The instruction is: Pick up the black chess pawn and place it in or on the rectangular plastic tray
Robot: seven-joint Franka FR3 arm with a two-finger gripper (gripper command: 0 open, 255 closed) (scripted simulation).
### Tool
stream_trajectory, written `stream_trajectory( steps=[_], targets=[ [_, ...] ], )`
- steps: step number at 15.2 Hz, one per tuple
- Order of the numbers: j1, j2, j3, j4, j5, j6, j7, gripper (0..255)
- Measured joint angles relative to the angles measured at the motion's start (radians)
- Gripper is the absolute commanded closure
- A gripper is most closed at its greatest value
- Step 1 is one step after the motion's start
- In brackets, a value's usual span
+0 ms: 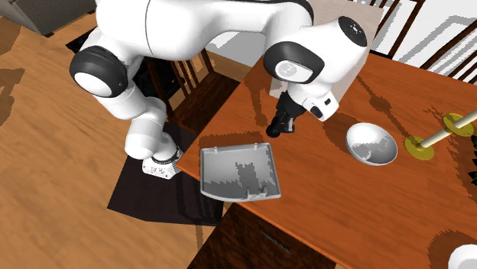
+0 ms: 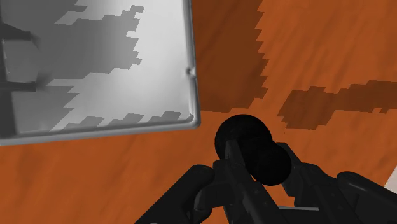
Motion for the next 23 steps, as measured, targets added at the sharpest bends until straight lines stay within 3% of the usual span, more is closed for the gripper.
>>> stream_trajectory(
  steps=[19,23],
  targets=[
    [-0.004,0.087,-0.005,0.37,0.012,-0.284,0.007,255],
    [-0.023,0.053,-0.024,0.351,-0.002,-0.3,-0.033,255]
  ],
)
